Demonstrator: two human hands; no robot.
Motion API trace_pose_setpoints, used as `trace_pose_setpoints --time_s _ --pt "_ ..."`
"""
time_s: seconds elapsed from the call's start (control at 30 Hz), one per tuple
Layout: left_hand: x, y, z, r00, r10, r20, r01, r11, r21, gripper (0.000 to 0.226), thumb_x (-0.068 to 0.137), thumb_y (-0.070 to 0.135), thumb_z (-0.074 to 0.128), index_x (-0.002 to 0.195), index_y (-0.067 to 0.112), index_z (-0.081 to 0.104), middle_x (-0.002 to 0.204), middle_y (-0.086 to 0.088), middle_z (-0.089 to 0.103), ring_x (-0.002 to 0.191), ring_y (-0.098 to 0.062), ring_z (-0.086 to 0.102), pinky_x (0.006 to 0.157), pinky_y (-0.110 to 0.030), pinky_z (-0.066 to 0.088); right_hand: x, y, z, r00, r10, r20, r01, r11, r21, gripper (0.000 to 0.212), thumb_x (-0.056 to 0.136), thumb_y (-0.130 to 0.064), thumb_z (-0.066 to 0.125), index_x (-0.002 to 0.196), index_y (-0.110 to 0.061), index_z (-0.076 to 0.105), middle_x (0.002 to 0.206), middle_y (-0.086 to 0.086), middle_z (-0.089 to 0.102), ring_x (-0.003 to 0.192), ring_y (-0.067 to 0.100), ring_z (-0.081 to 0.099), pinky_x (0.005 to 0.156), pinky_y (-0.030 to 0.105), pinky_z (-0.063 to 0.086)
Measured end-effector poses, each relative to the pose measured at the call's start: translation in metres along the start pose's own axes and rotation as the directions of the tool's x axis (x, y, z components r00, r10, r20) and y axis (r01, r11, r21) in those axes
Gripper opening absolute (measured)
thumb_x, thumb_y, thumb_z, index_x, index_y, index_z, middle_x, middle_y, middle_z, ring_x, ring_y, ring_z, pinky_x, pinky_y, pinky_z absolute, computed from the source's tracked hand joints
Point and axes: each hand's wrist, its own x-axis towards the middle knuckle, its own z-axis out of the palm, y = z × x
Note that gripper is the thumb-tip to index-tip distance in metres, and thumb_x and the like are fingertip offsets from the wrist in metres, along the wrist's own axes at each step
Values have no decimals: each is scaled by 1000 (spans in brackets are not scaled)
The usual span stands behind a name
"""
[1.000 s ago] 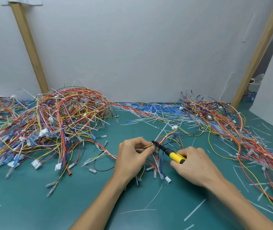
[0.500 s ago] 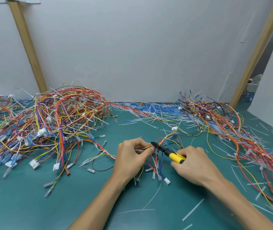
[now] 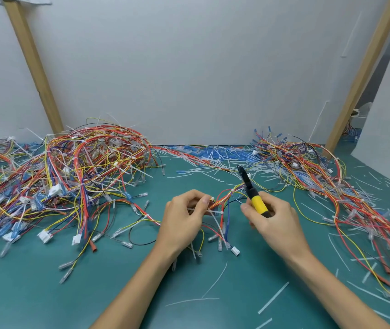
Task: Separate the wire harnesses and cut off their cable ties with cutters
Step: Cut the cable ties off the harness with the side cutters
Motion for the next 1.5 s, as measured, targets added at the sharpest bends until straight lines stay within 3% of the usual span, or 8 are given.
trace_pose_setpoints --time_s 0.13,0.33,0.6,0.8,0.9,1.07,1.23,1.5 --pt "0 4 -3 999 12 33 -12 1000 -3 14 97 18 63 90 21 75 83 14 76 83 1 72 75 -15 53 -5 -5 7 996 40 79 -53 984 172 15 84 -22 76 74 -19 65 64 5 68 56 17 67 56 21 48" --pt "0 10 -4 997 4 76 5 993 -119 22 99 6 57 105 17 75 94 4 78 91 -7 74 82 -18 53 -6 -7 11 988 113 108 -138 955 262 30 83 -13 78 69 -37 68 90 -5 77 71 16 74 63 28 52" --pt "-5 17 -3 966 47 256 3 982 -191 30 102 5 51 117 24 68 99 0 78 108 -6 69 91 -15 50 -2 -1 10 970 184 162 -237 868 435 27 83 -9 79 72 -19 57 64 1 54 58 17 49 57 29 42" --pt "-4 13 -6 992 93 84 -95 995 21 17 98 11 60 105 23 70 91 12 77 77 -6 72 73 -13 52 -1 -3 6 945 197 262 -312 788 531 27 79 -8 82 74 -15 57 66 6 53 55 20 49 47 19 40" --pt "-3 10 -7 990 142 -25 -135 972 193 13 96 22 65 107 28 68 94 20 73 86 3 66 73 -9 43 -1 -4 5 907 233 352 -403 727 557 27 68 -20 83 73 -19 56 63 0 51 50 16 49 44 21 38" --pt "-6 9 -4 936 303 -182 -218 901 376 18 97 34 62 114 29 61 108 17 62 107 -10 53 96 -34 41 0 -1 5 851 267 451 -517 577 633 26 67 -19 81 74 -21 55 67 3 47 53 21 43 54 31 33" --pt "-9 20 -3 868 411 -277 -312 887 339 16 100 34 48 105 23 58 100 12 54 96 -16 50 89 -34 41 2 -4 1 818 275 504 -574 418 704 28 64 -4 81 71 -21 60 77 5 63 52 14 49 47 26 42" --pt "-19 19 9 935 340 97 -353 883 310 11 91 36 60 100 30 57 89 19 61 92 -5 57 86 -27 41 1 -7 3 801 281 529 -598 352 720 25 67 -11 78 83 -19 61 78 2 61 62 17 52 66 34 40"
